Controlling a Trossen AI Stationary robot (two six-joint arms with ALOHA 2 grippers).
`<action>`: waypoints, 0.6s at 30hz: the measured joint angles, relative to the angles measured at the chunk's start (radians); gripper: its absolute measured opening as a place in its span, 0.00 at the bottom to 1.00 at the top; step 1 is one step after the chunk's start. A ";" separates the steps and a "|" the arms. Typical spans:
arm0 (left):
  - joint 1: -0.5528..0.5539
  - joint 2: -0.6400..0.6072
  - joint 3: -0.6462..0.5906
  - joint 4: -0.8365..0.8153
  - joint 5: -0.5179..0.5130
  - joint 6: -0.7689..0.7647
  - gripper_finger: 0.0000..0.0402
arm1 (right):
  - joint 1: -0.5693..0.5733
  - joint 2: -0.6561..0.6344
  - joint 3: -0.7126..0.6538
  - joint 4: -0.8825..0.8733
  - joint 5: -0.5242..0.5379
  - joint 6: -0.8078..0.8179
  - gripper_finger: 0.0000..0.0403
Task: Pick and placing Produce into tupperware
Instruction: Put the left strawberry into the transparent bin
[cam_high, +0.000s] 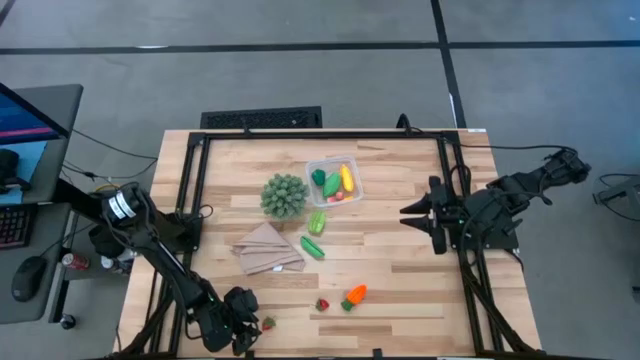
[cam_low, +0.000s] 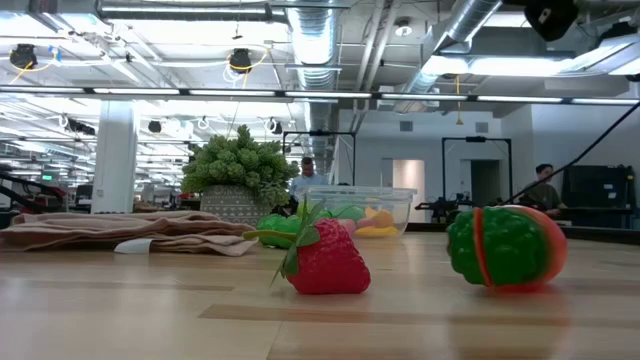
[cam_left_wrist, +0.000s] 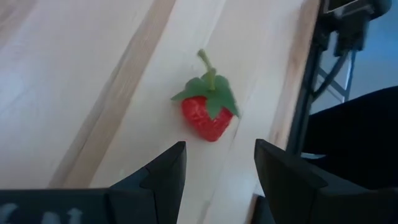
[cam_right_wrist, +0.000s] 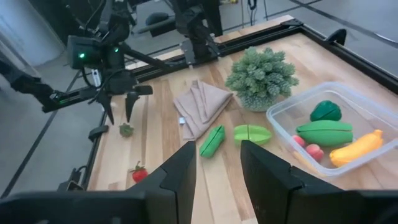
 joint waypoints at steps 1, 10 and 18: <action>0.000 0.005 0.000 -0.002 0.004 -0.005 0.45 | -0.002 0.000 0.000 0.001 0.000 0.000 0.29; 0.012 0.065 0.034 0.008 -0.040 0.036 0.45 | -0.006 0.001 0.000 0.016 0.000 -0.002 0.29; 0.022 0.117 0.050 0.051 -0.096 0.090 0.45 | -0.006 0.002 0.000 0.016 0.001 0.005 0.29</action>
